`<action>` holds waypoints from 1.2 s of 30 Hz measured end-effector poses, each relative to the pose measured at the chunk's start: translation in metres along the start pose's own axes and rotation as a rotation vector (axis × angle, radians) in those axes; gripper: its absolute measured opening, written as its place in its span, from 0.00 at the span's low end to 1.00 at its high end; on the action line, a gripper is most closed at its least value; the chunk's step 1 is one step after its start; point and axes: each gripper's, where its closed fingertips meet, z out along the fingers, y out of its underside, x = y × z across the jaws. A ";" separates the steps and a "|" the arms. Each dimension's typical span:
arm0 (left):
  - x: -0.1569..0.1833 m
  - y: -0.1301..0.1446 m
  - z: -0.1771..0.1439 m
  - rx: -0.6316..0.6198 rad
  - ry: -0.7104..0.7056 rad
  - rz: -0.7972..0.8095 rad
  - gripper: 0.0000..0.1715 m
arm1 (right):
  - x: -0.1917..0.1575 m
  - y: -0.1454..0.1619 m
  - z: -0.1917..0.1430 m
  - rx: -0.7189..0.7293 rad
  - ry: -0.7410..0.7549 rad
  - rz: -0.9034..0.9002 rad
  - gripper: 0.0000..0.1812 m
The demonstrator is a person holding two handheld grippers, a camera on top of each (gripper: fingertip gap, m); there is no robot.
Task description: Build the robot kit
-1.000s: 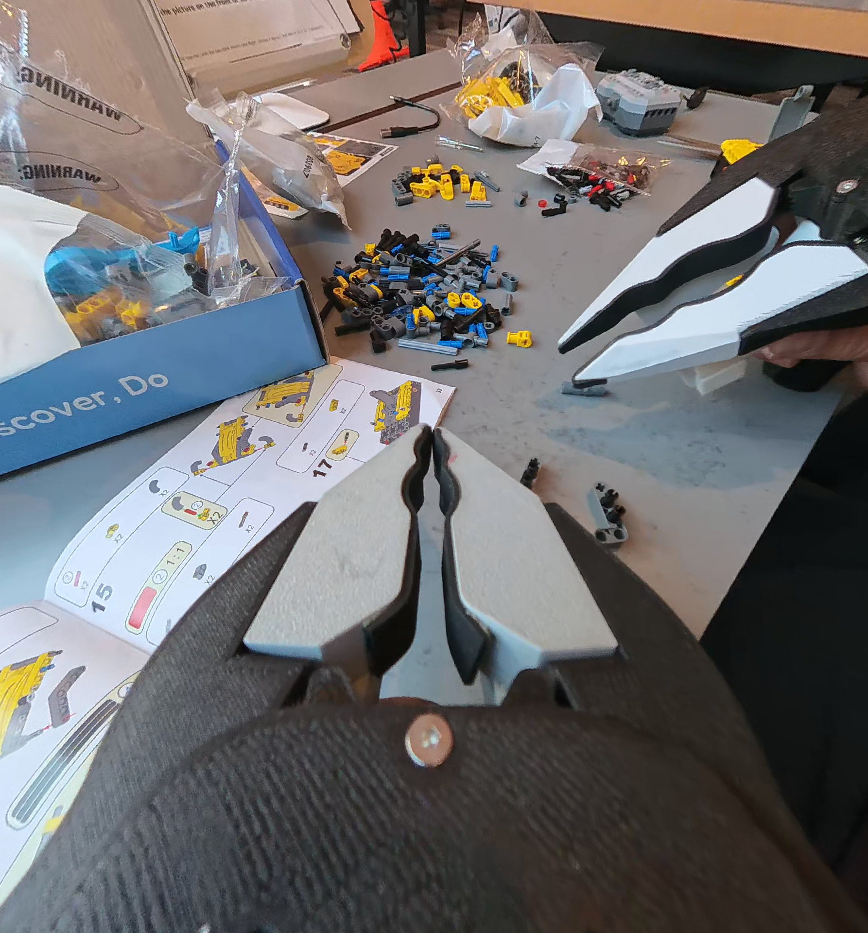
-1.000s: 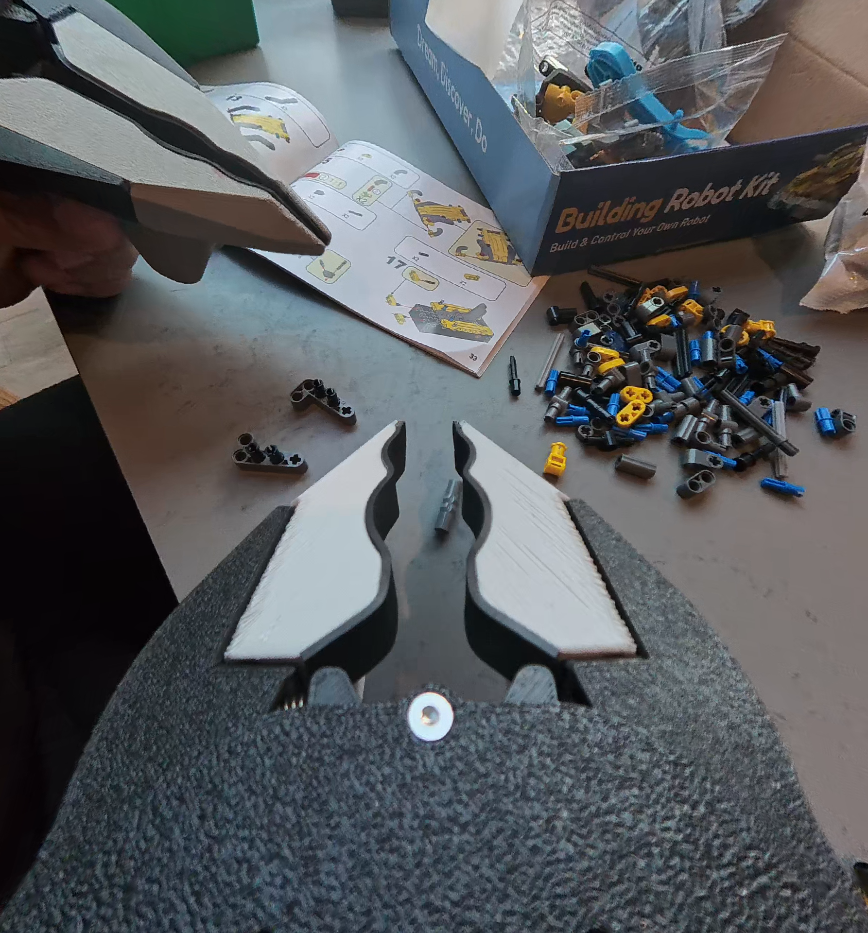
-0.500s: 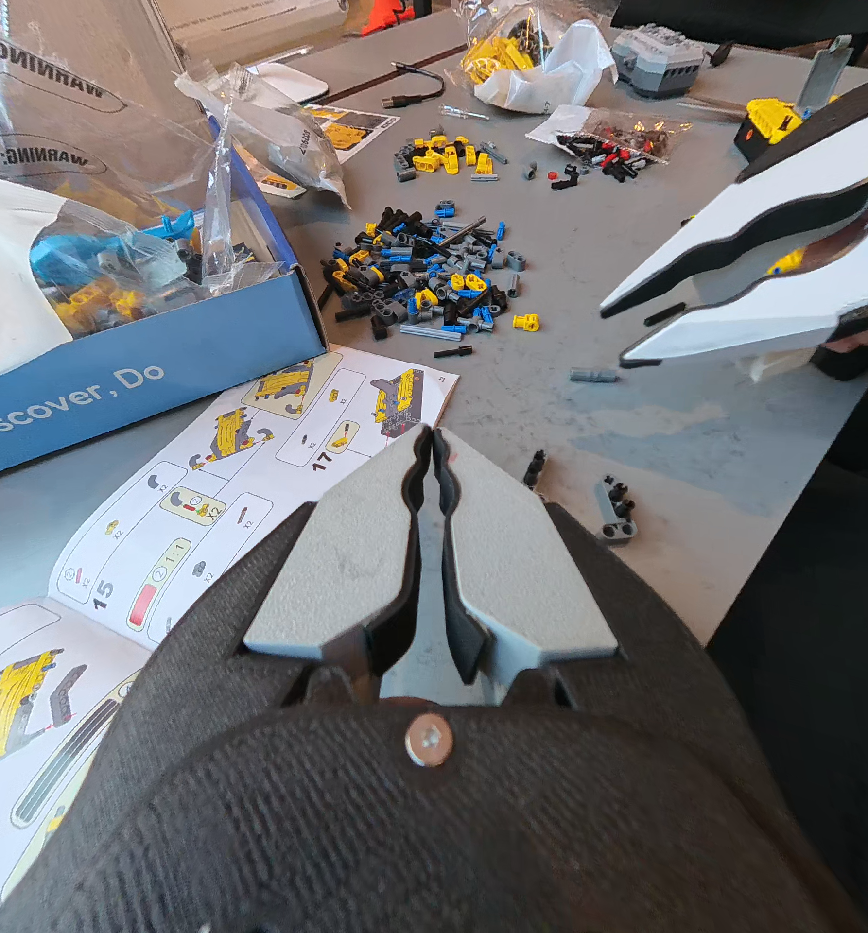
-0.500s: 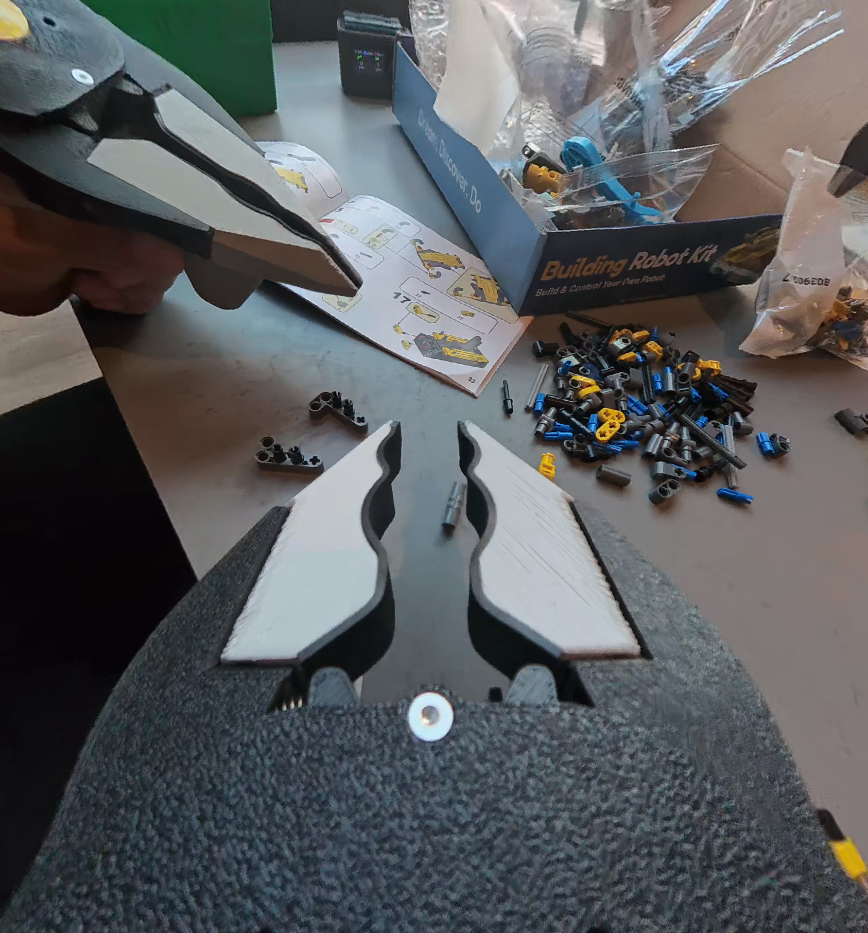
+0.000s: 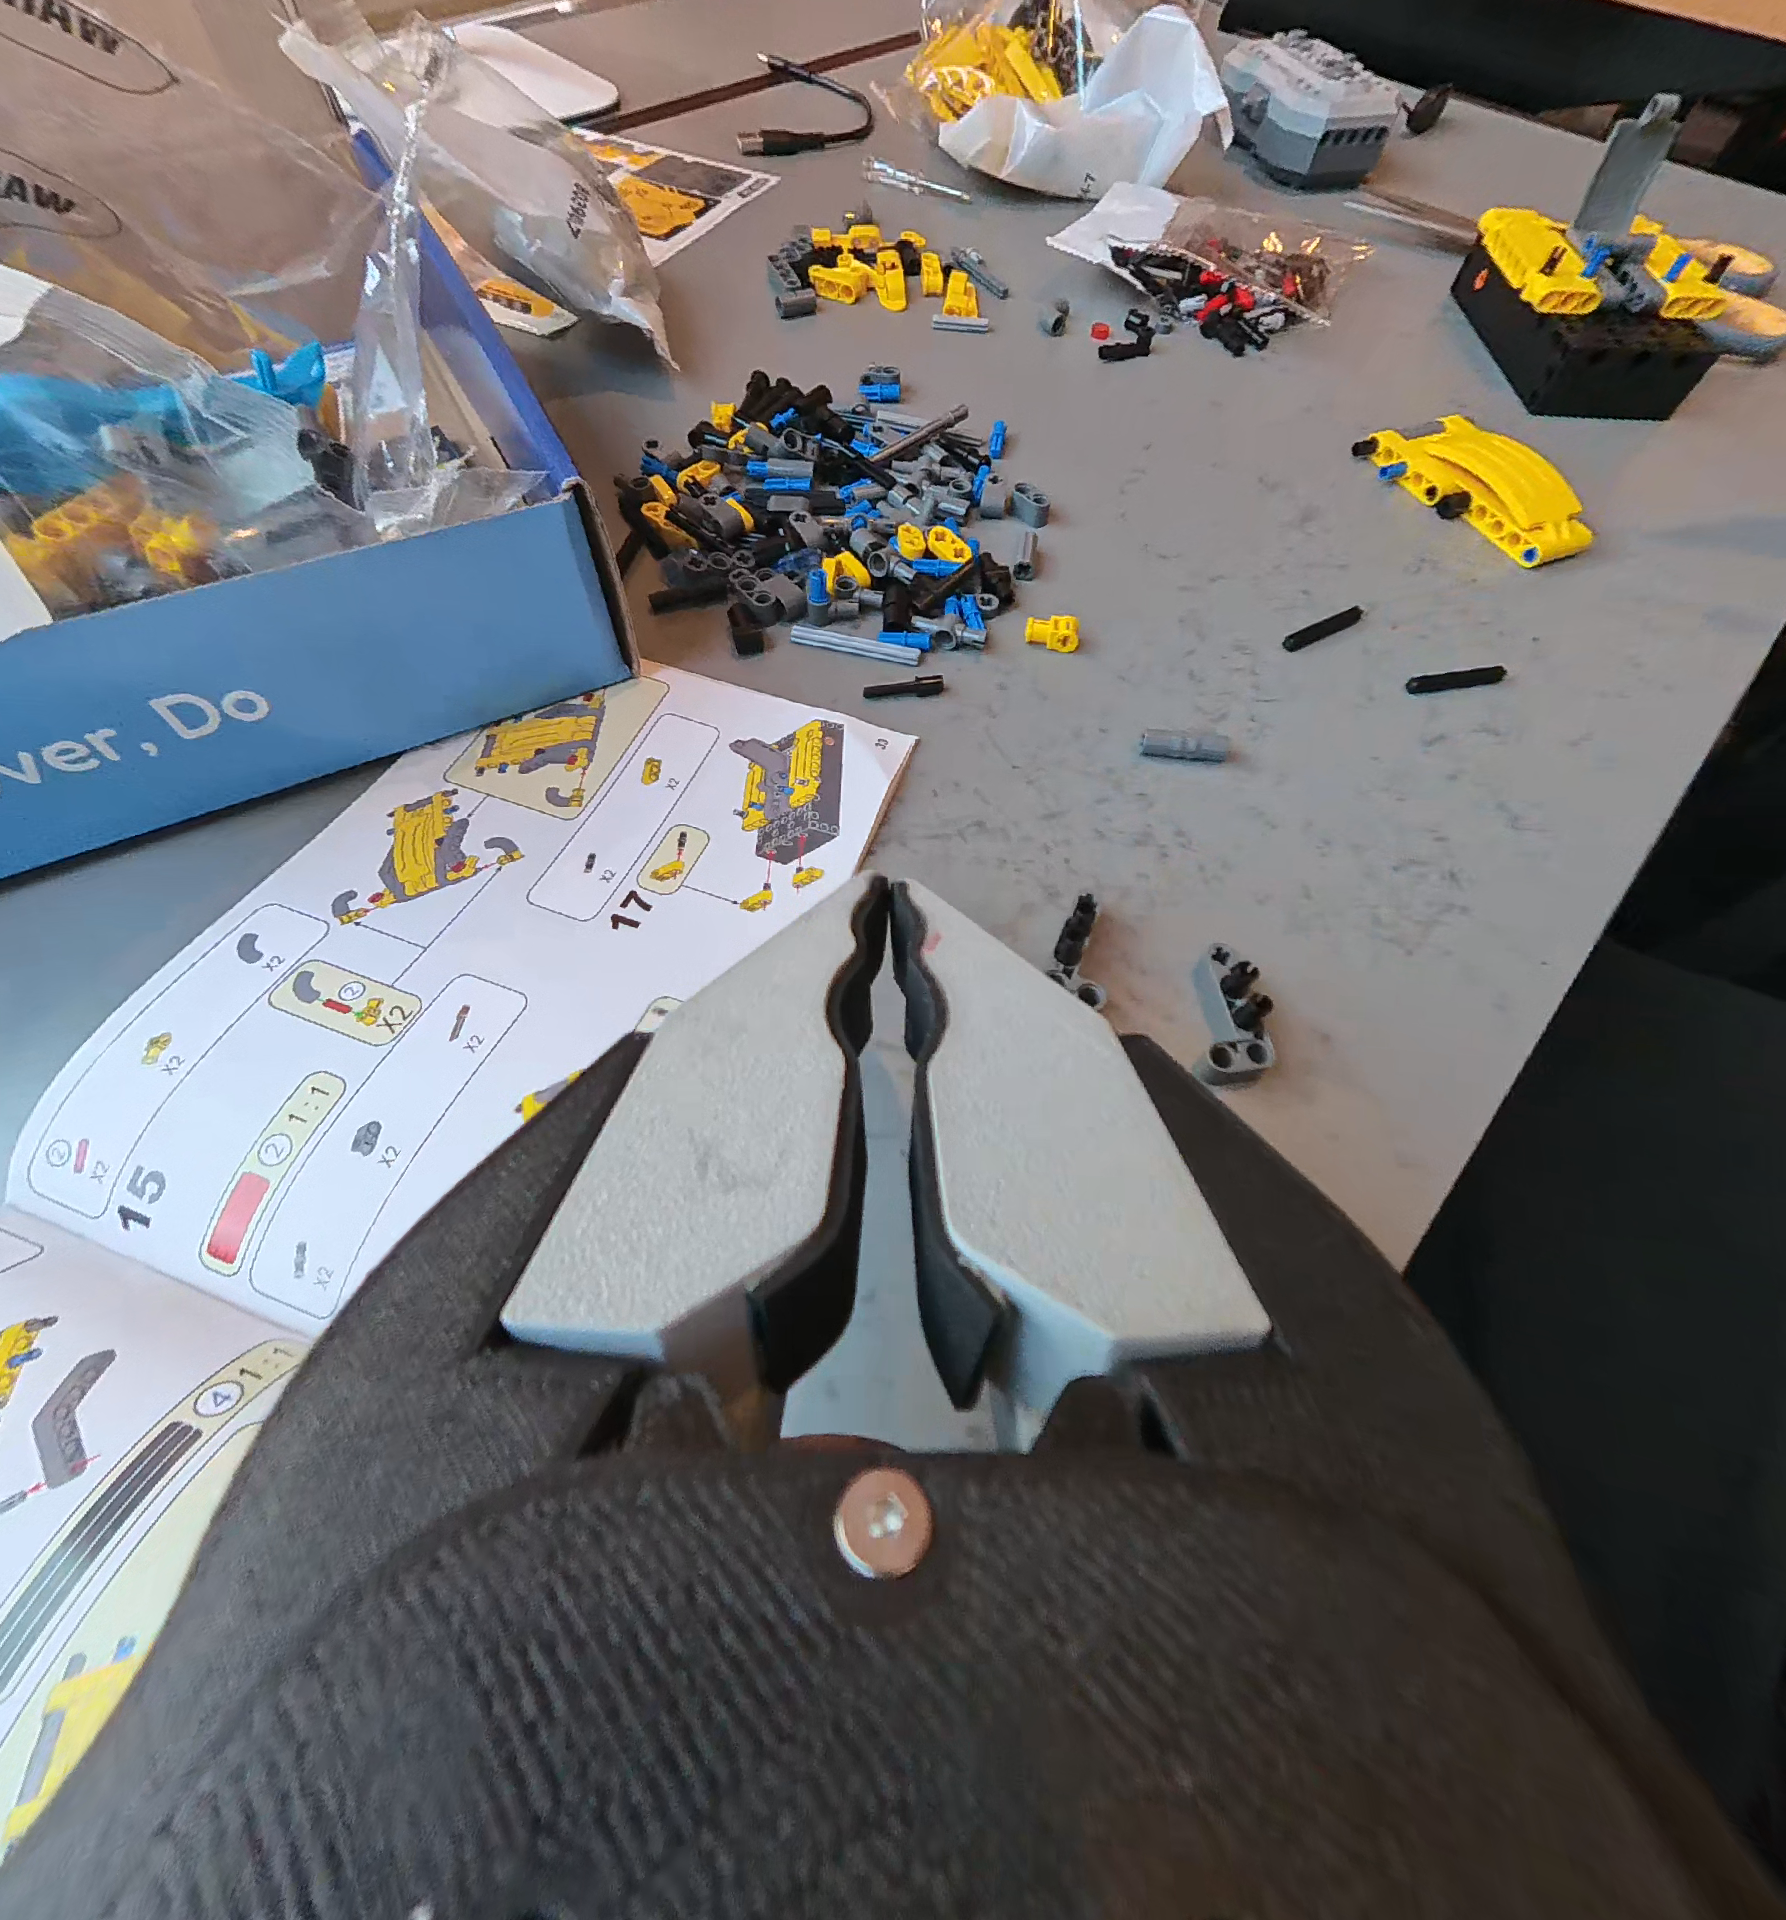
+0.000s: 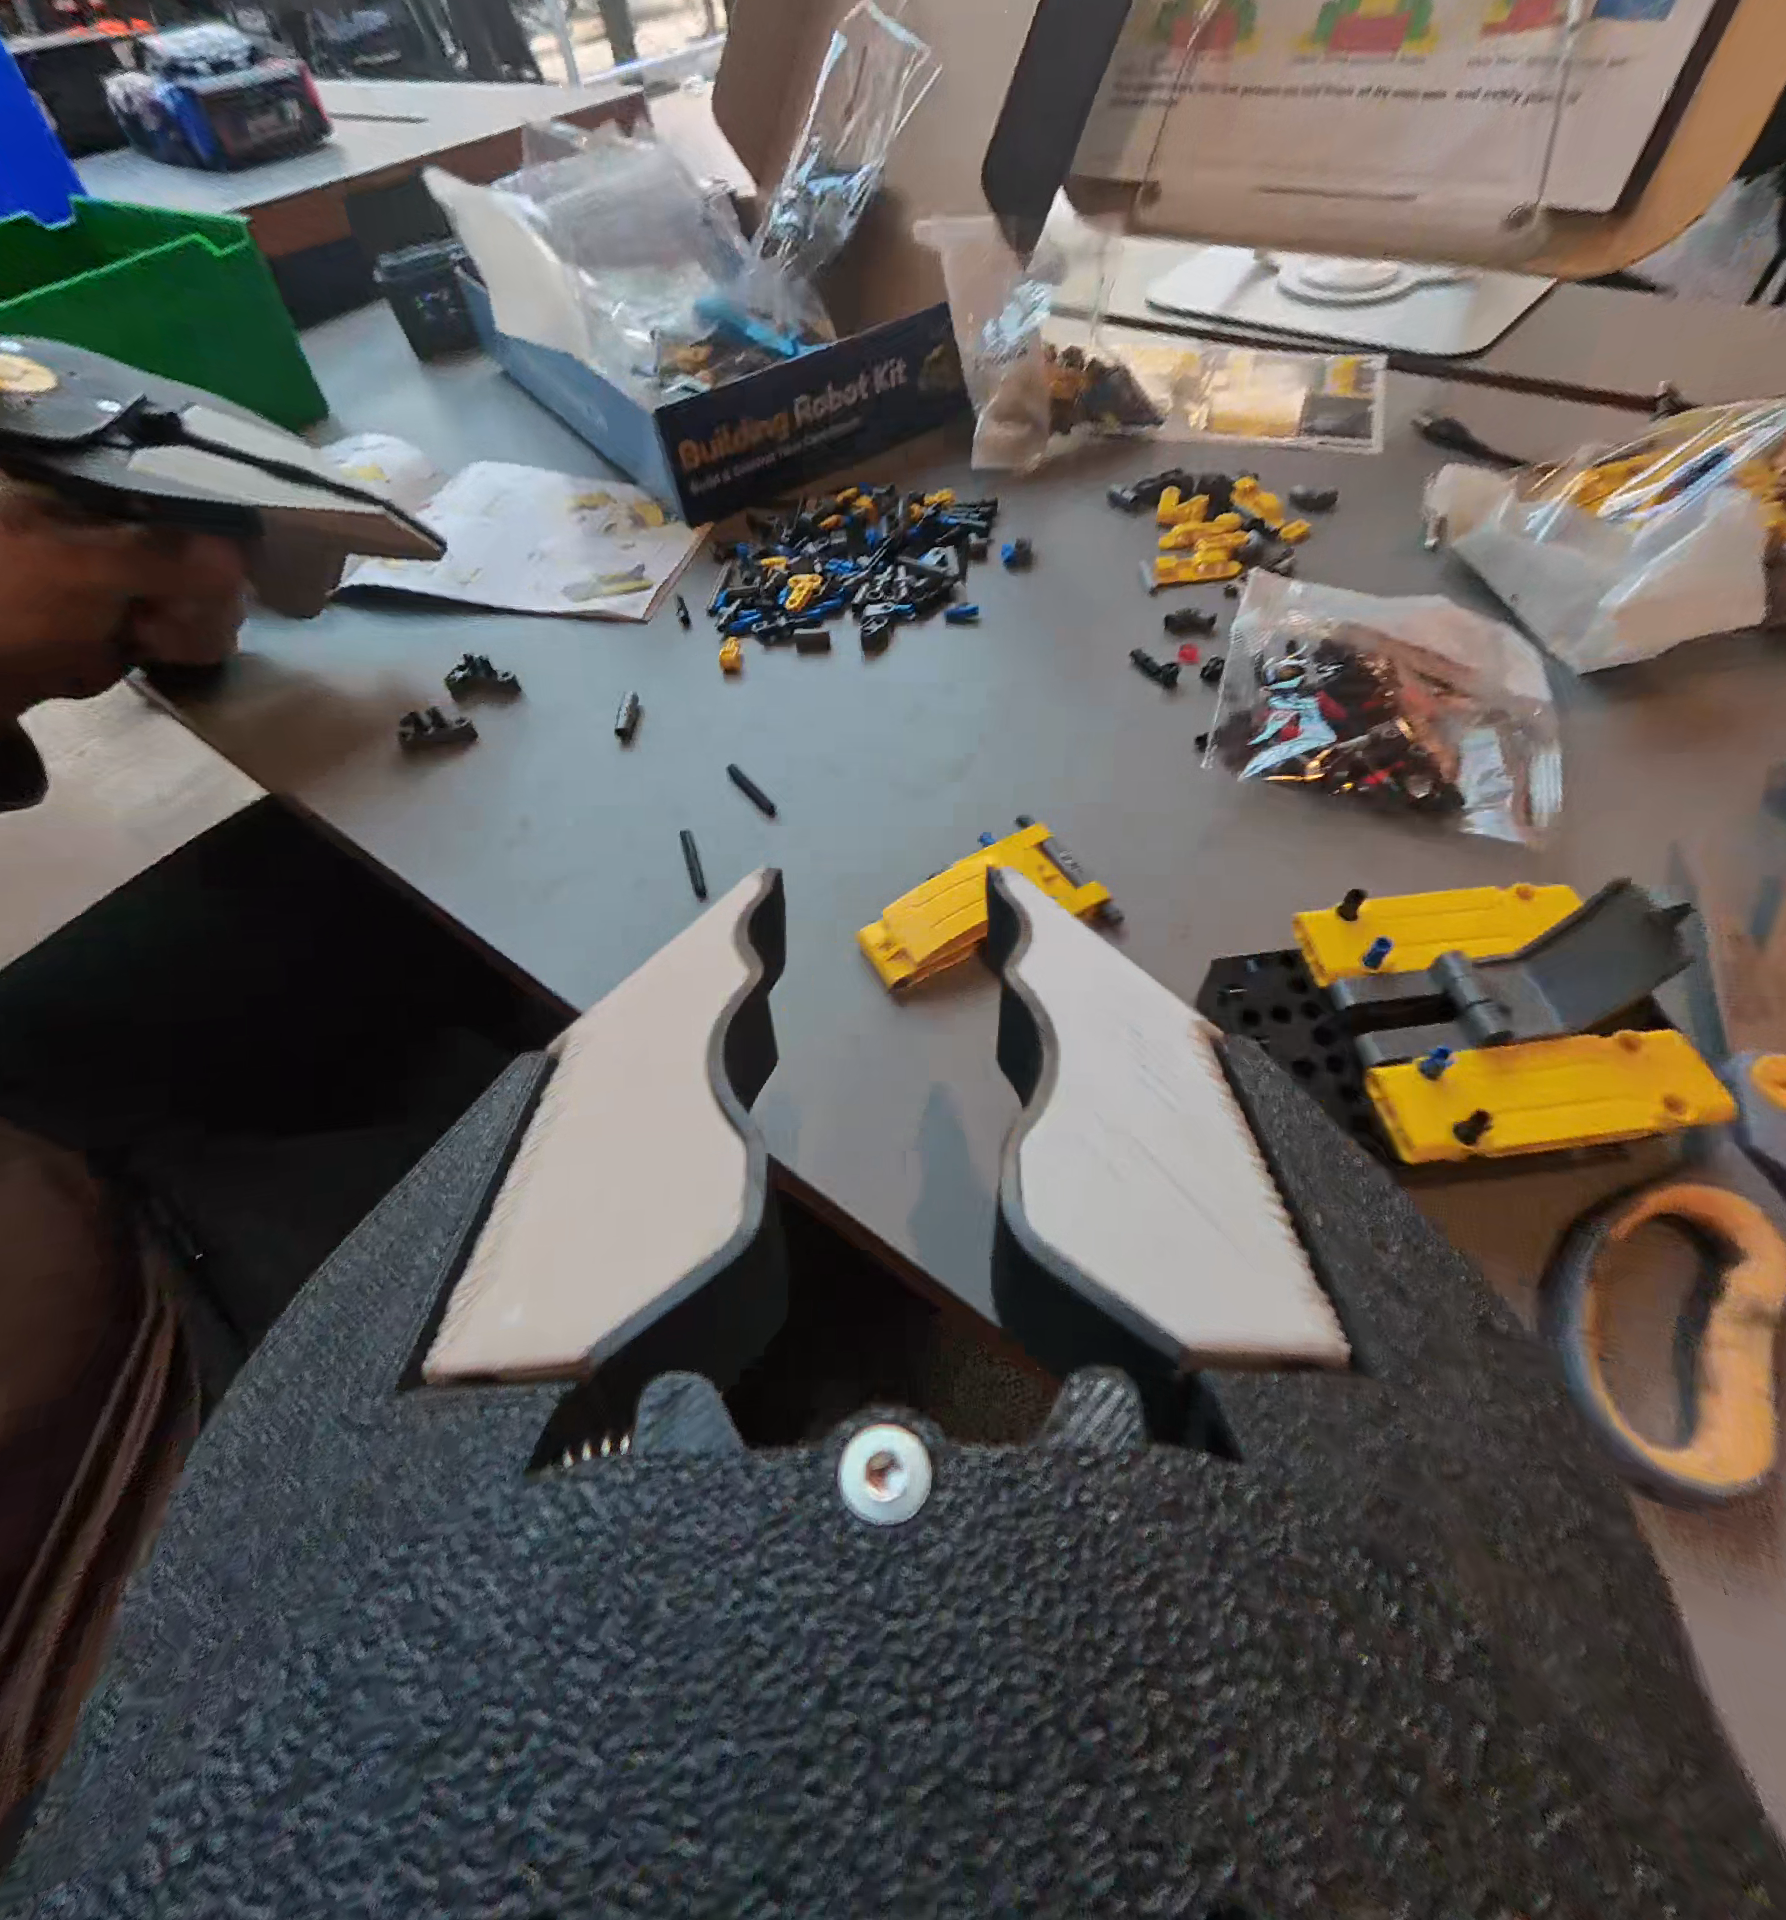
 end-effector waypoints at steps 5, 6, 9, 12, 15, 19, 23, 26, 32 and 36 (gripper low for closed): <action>-0.001 0.000 0.000 -0.001 -0.018 0.005 0.00 | -0.027 0.014 0.034 -0.038 -0.090 -0.016 0.20; -0.002 0.000 -0.001 0.004 -0.027 0.007 0.00 | -0.036 0.017 0.042 -0.059 -0.116 -0.039 0.20; -0.002 -0.001 -0.002 0.014 -0.033 0.015 0.00 | -0.056 0.033 0.067 -0.175 -0.147 -0.150 0.20; 0.001 -0.001 -0.001 0.006 -0.022 0.030 0.00 | -0.067 0.048 0.088 -0.292 -0.150 -0.258 0.16; 0.004 0.000 0.000 0.002 0.000 0.040 0.00 | -0.067 0.051 0.103 -0.351 -0.122 -0.298 0.13; 0.005 0.000 -0.001 0.003 0.012 0.038 0.00 | -0.069 0.048 0.119 -0.355 -0.132 -0.283 0.13; 0.007 -0.001 -0.001 0.012 0.023 0.037 0.00 | -0.067 0.051 0.127 -0.383 -0.130 -0.294 0.13; 0.007 -0.001 -0.001 0.009 0.038 0.022 0.00 | -0.059 0.052 0.125 -0.411 -0.112 -0.313 0.10; 0.008 0.002 0.001 -0.014 0.043 0.031 0.00 | -0.060 0.049 0.118 -0.454 -0.156 -0.315 0.11; 0.008 0.002 0.002 -0.017 0.040 0.032 0.00 | -0.059 0.060 0.117 -0.521 -0.170 -0.344 0.10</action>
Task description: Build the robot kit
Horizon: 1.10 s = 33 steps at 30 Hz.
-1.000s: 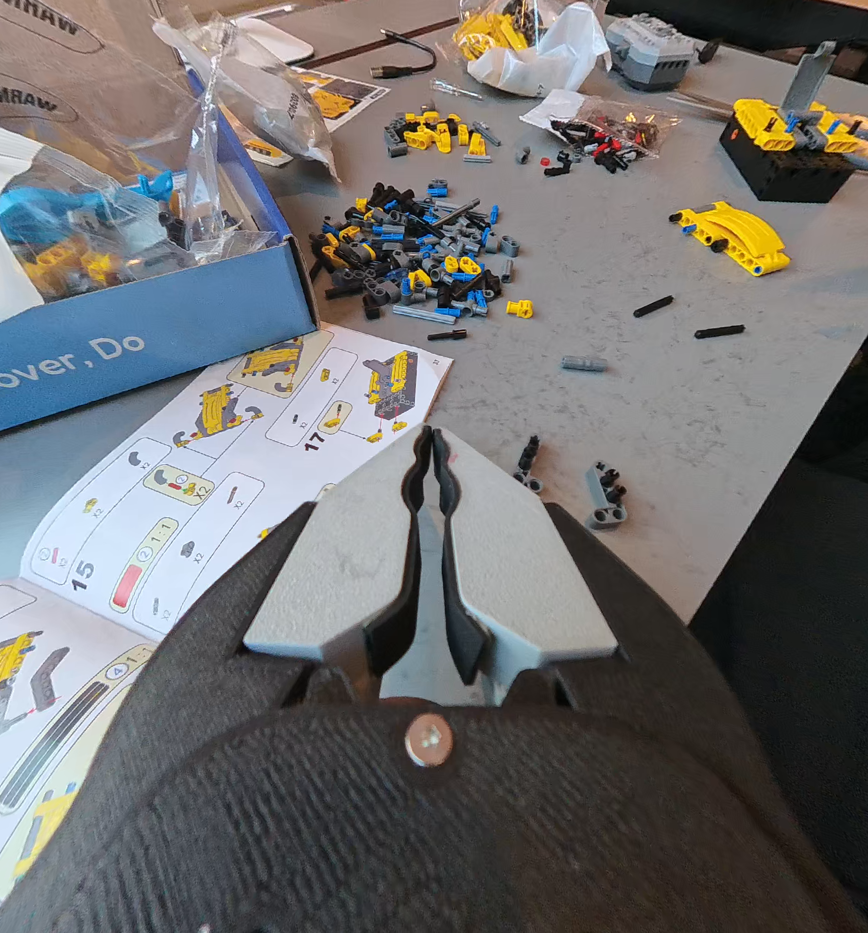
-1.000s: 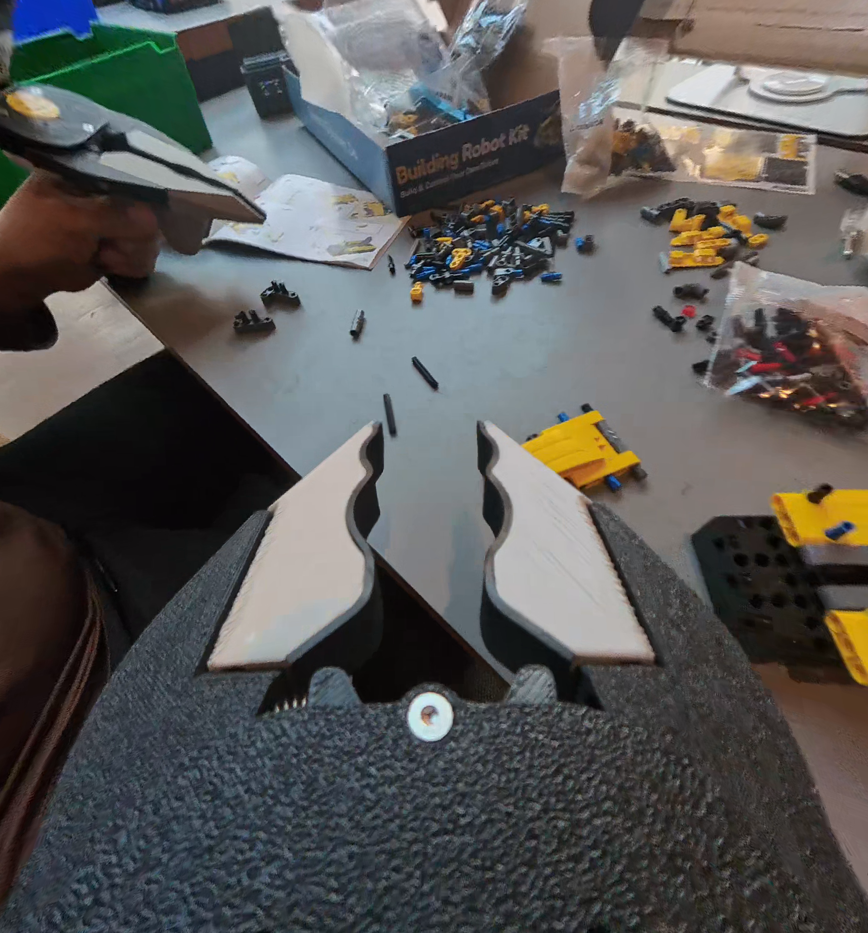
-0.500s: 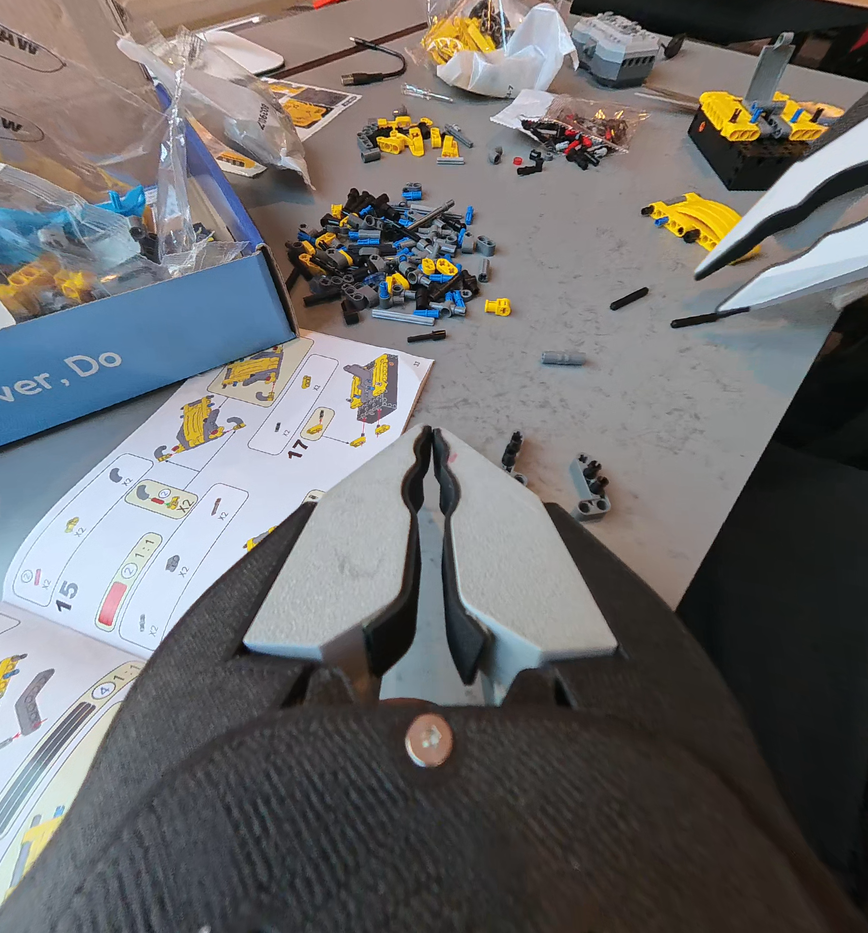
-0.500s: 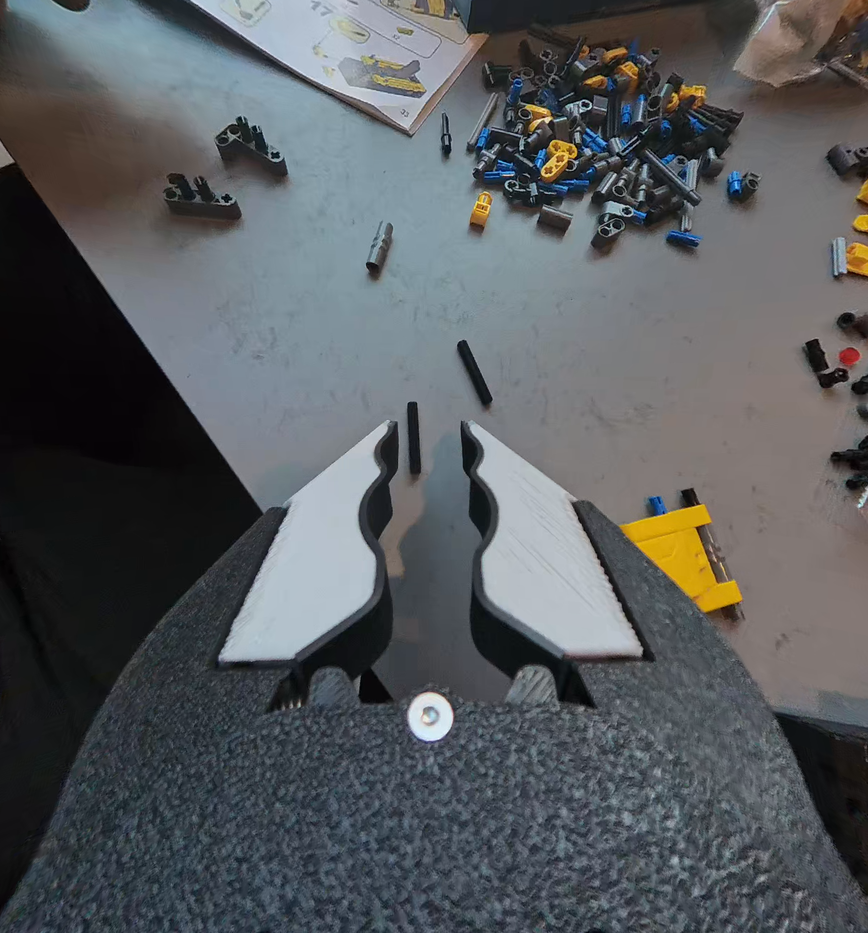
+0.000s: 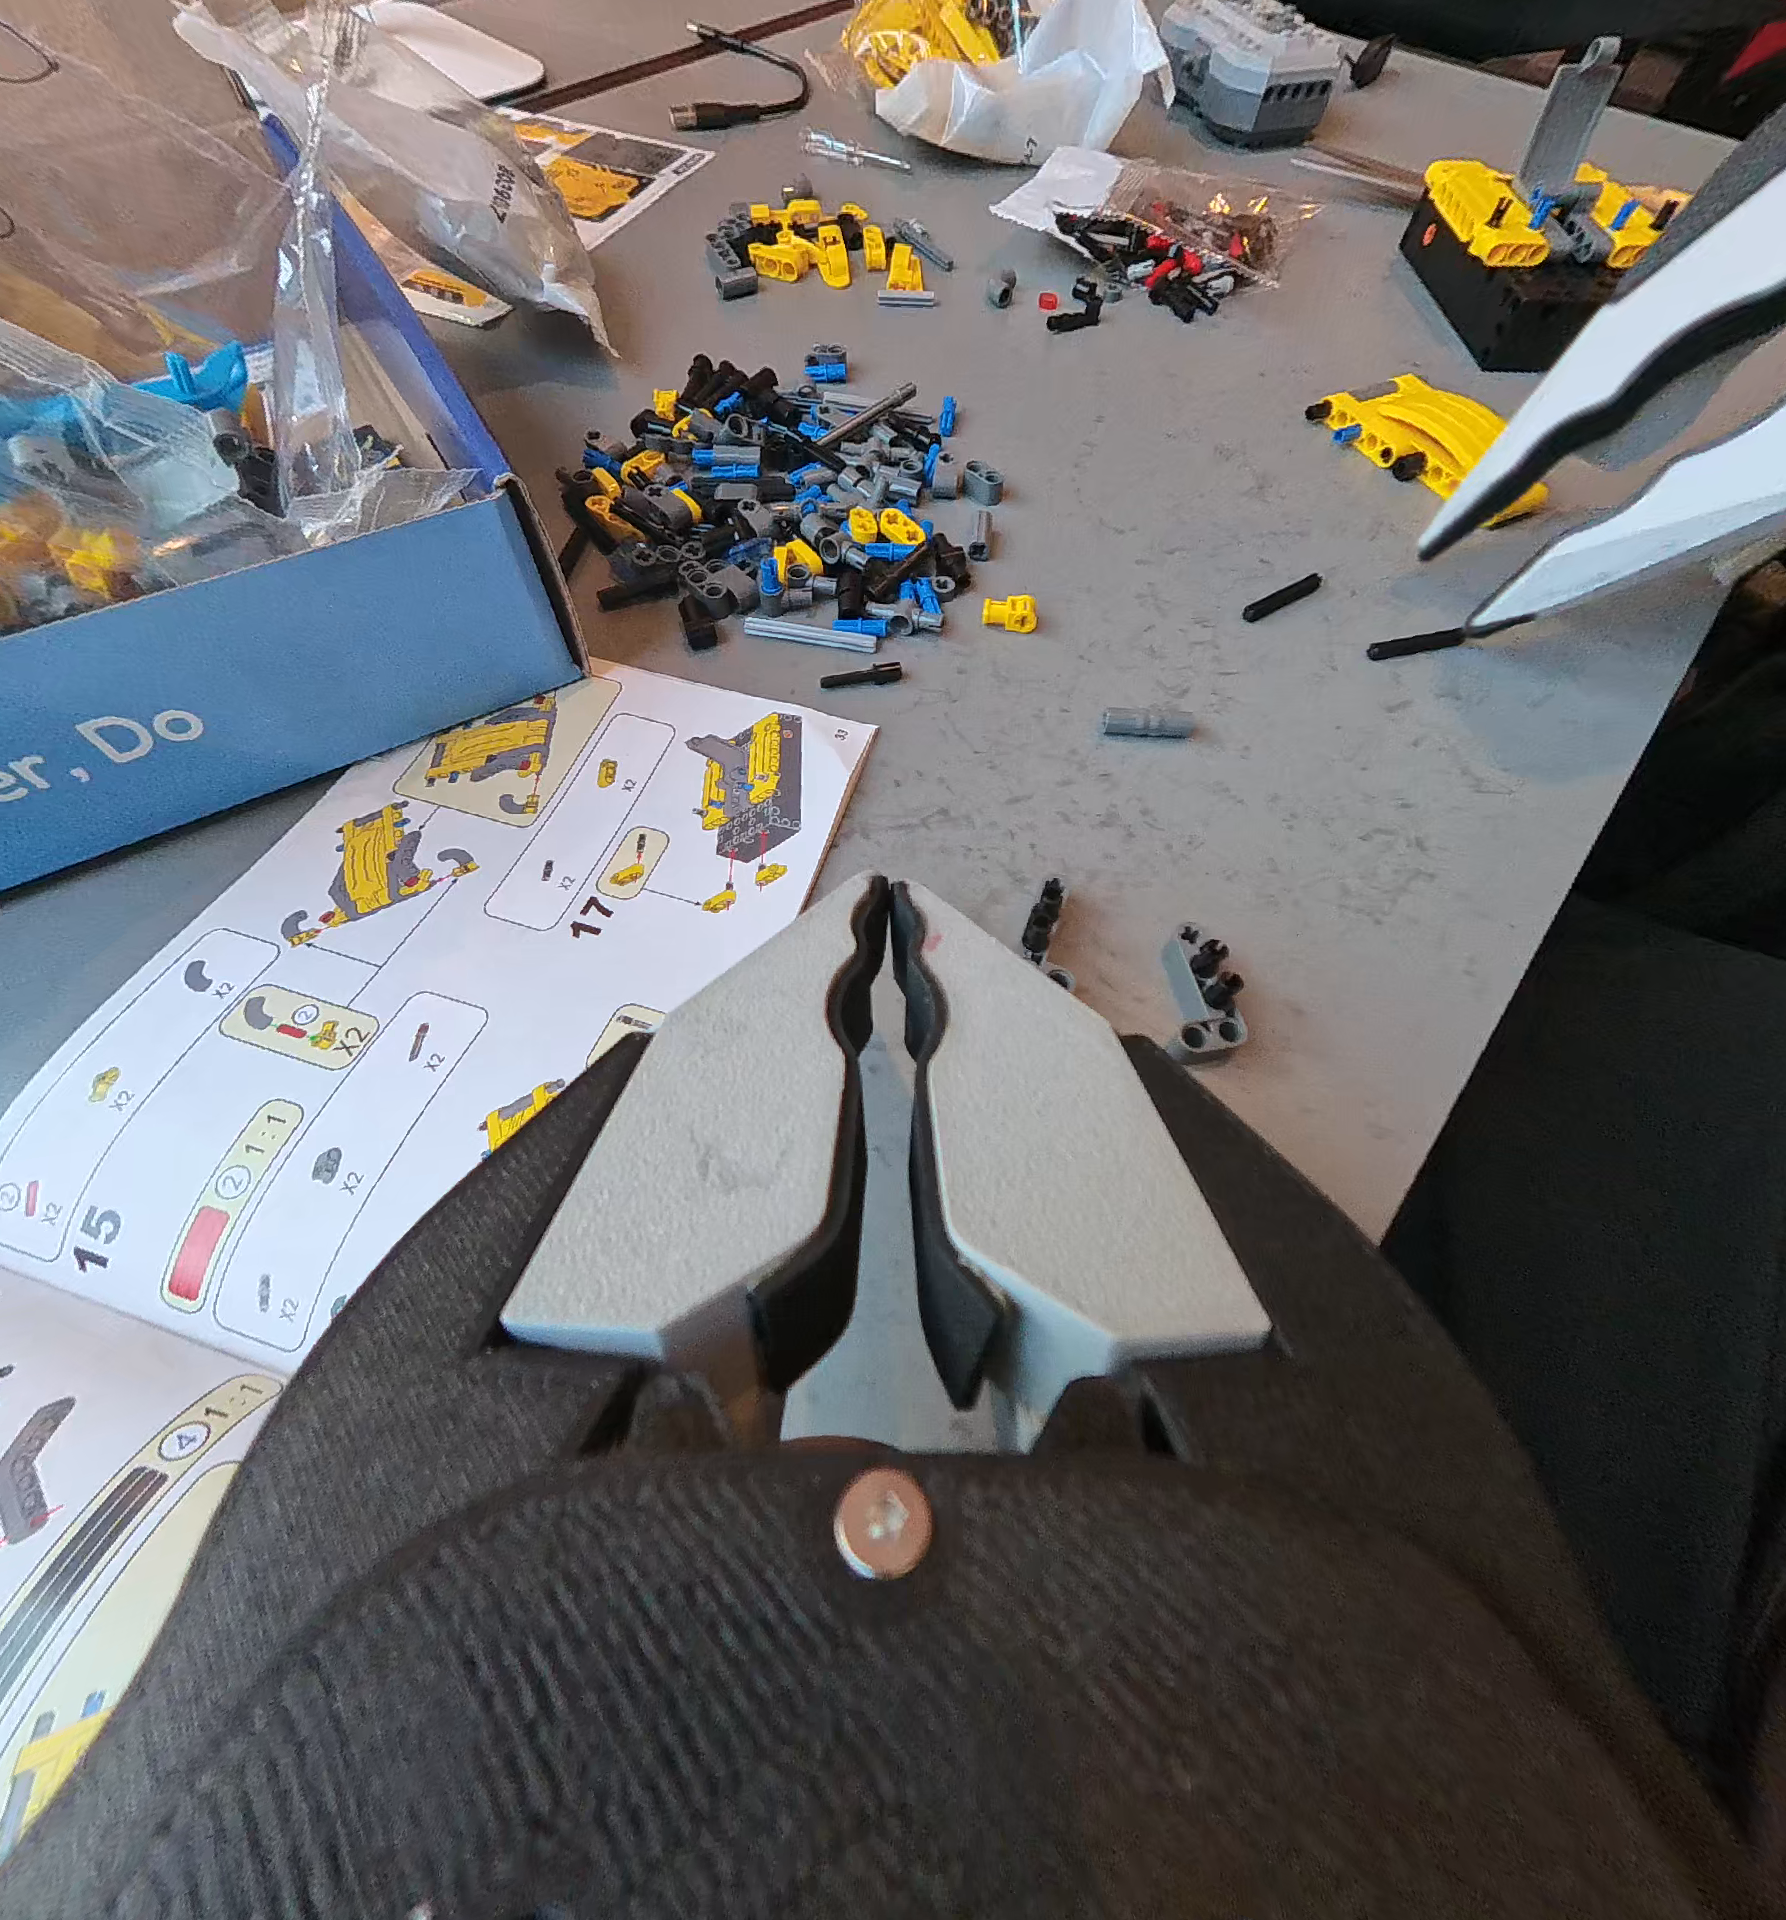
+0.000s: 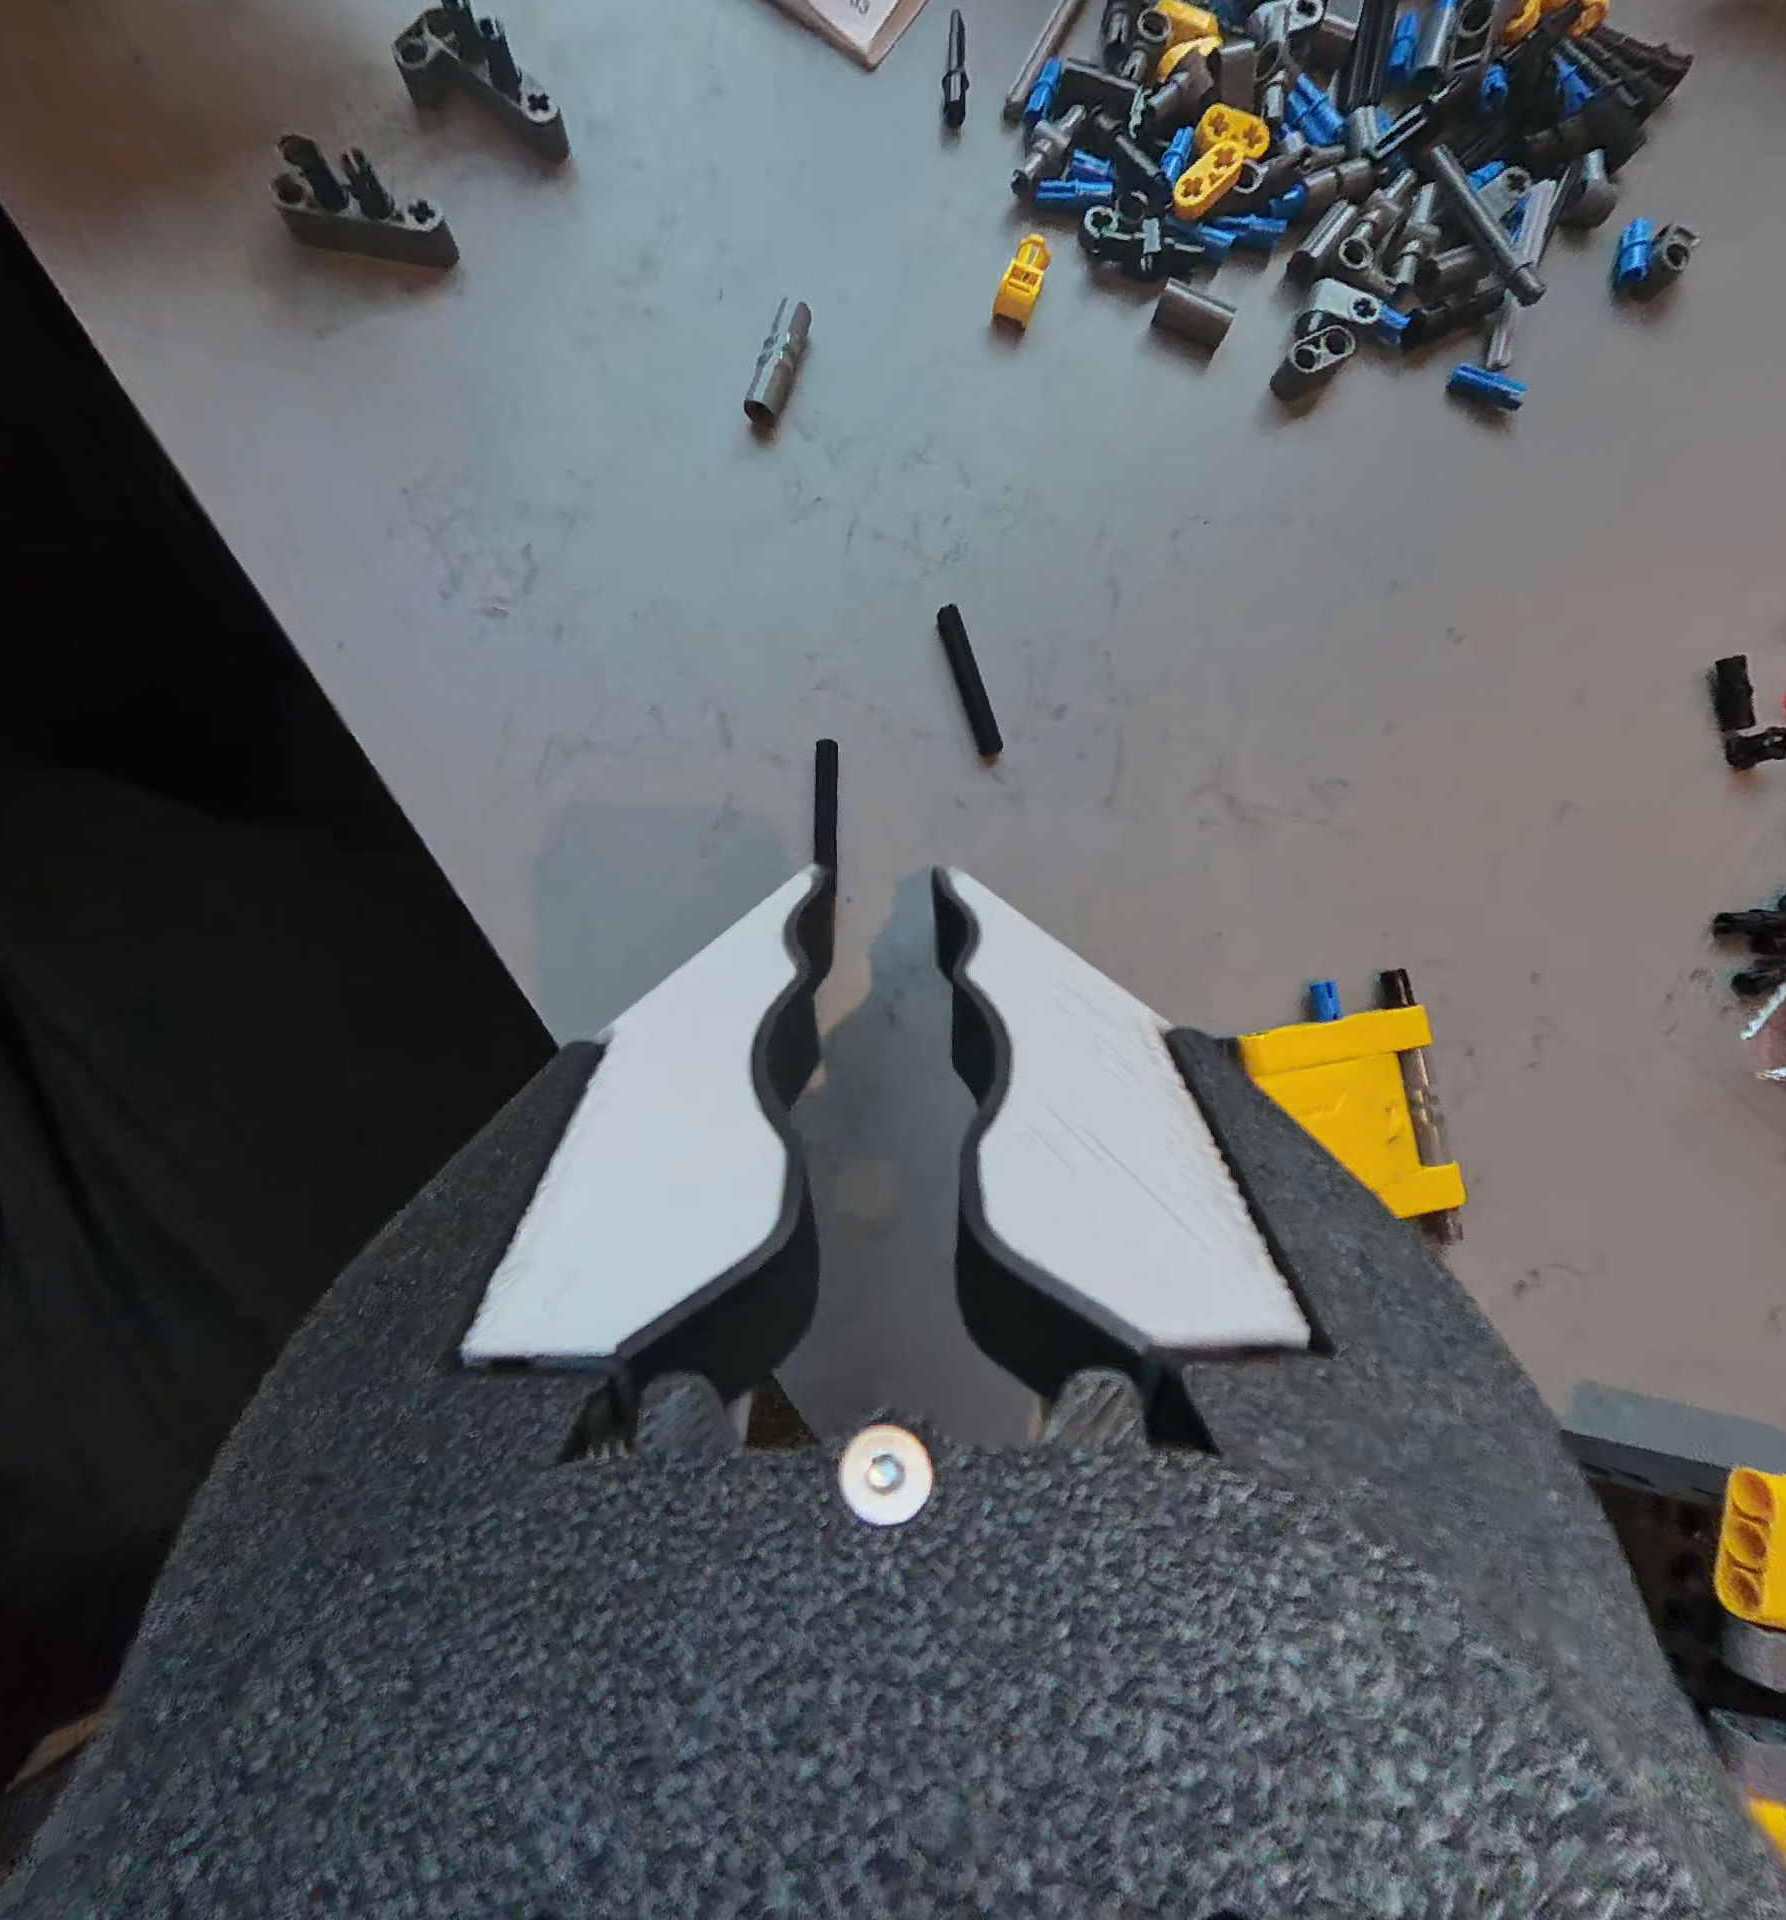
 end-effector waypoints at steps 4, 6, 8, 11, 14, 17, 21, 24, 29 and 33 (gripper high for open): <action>-0.001 0.000 0.000 0.001 -0.002 -0.002 0.00 | -0.007 -0.004 0.007 -0.013 -0.057 -0.032 0.01; -0.001 0.000 0.000 -0.001 -0.002 -0.003 0.00 | -0.007 -0.006 0.012 -0.034 -0.061 -0.042 0.02; -0.001 0.000 0.000 0.000 -0.002 -0.005 0.00 | -0.003 -0.011 0.016 -0.042 -0.042 -0.054 0.02; -0.001 0.000 0.000 -0.001 -0.002 -0.004 0.00 | 0.000 -0.020 0.023 -0.046 -0.031 -0.068 0.02; -0.001 0.000 0.000 0.001 -0.004 -0.002 0.00 | 0.003 -0.025 0.028 -0.059 -0.016 -0.084 0.02; -0.001 0.000 -0.001 0.004 -0.003 -0.003 0.00 | 0.004 -0.028 0.030 -0.067 -0.001 -0.100 0.02; 0.000 -0.001 -0.001 0.007 0.006 0.000 0.00 | 0.011 -0.028 0.030 -0.079 0.049 -0.125 0.02; 0.001 -0.001 -0.001 0.009 0.012 -0.003 0.00 | 0.014 -0.031 0.032 -0.086 0.076 -0.144 0.04; 0.001 -0.001 -0.002 0.011 0.013 -0.004 0.00 | 0.016 -0.035 0.034 -0.081 0.091 -0.148 0.04; 0.001 -0.001 -0.001 0.009 0.011 -0.002 0.00 | 0.016 -0.038 0.030 -0.047 0.092 -0.131 0.06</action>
